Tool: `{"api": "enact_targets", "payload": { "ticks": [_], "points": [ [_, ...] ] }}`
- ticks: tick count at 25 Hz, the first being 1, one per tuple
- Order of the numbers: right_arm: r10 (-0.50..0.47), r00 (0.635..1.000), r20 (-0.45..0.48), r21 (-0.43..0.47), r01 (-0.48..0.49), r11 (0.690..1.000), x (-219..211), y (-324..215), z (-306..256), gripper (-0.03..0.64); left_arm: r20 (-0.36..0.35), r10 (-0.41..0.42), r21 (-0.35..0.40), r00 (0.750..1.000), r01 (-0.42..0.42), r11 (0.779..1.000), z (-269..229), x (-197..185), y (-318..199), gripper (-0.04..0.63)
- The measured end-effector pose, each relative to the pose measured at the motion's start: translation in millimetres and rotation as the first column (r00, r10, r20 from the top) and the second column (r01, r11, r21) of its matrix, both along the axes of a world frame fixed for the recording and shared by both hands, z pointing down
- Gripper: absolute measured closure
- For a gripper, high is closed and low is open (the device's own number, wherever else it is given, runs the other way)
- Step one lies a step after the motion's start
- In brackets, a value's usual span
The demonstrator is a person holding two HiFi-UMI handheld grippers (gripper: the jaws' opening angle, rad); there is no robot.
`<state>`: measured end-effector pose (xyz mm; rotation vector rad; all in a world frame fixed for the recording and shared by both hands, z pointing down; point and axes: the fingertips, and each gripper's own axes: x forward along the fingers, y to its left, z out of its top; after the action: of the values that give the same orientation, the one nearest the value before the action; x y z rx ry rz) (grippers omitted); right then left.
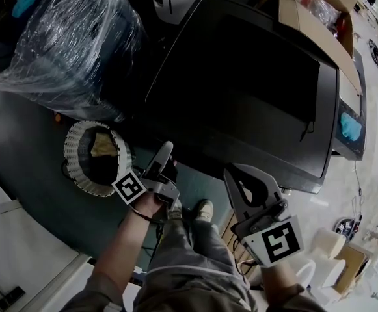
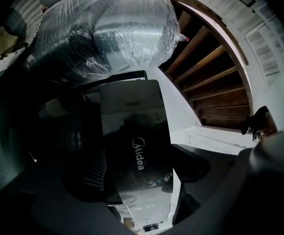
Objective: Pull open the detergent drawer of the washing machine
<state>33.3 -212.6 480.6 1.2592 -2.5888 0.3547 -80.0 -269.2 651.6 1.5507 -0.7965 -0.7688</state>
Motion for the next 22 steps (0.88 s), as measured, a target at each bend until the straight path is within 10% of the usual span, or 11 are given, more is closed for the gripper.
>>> {"api": "enact_targets", "payload": {
  "ticks": [22],
  "points": [
    [-0.026, 0.999, 0.040, 0.017, 0.025, 1.000, -11, 34, -20, 0.586, 0.006, 0.047, -0.076, 0.999, -0.046, 0.996, 1, -29, 87, 0.175]
  ]
}}
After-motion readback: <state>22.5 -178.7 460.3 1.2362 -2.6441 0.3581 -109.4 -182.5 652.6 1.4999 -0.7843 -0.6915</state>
